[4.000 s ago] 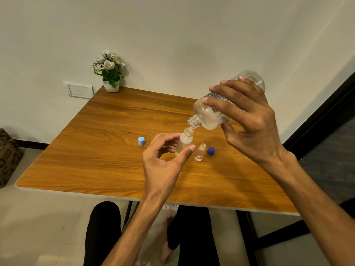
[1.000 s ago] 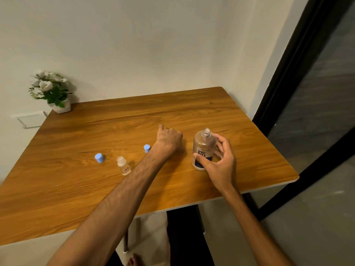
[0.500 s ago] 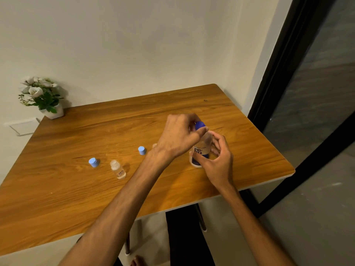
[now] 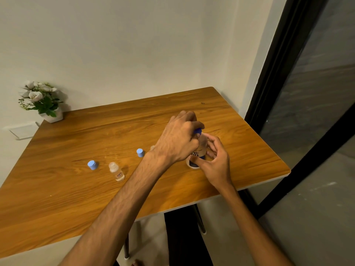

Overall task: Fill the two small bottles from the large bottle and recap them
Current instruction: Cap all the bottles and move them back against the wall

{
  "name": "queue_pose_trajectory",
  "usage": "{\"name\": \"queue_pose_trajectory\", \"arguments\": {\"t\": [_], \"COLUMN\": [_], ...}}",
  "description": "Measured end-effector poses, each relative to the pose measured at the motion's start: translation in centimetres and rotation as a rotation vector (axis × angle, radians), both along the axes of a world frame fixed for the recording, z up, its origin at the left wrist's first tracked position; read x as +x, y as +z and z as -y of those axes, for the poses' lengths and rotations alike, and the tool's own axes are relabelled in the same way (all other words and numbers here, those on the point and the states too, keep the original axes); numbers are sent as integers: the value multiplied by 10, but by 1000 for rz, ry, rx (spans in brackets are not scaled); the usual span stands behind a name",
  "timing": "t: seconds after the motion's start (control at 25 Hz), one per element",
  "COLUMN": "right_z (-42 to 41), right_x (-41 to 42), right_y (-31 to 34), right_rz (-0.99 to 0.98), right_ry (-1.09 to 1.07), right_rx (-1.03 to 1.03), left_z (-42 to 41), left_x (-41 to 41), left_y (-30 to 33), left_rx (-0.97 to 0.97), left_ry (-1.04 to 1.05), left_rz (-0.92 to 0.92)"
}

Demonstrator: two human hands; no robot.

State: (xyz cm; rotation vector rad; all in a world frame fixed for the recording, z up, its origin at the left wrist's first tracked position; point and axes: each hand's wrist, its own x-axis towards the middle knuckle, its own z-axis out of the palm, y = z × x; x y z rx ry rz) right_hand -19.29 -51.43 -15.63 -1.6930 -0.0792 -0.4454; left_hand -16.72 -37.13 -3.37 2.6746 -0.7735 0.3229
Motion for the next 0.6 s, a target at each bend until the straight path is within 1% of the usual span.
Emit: {"name": "queue_pose_trajectory", "arguments": {"t": [0.2, 0.4, 0.52, 0.6], "right_z": [3, 5, 6, 5], "right_x": [2, 4, 5, 6], "right_y": [-1, -3, -6, -6], "right_rz": [-36, -53, -47, -59], "right_ry": [28, 29, 29, 19], "right_rx": [5, 16, 14, 13], "left_z": [9, 7, 8, 9], "left_x": [-1, 0, 4, 8], "left_y": [-2, -1, -3, -7], "left_rx": [-15, -22, -146, -236], "left_ry": [59, -62, -63, 26], "left_rz": [72, 54, 48, 41]}}
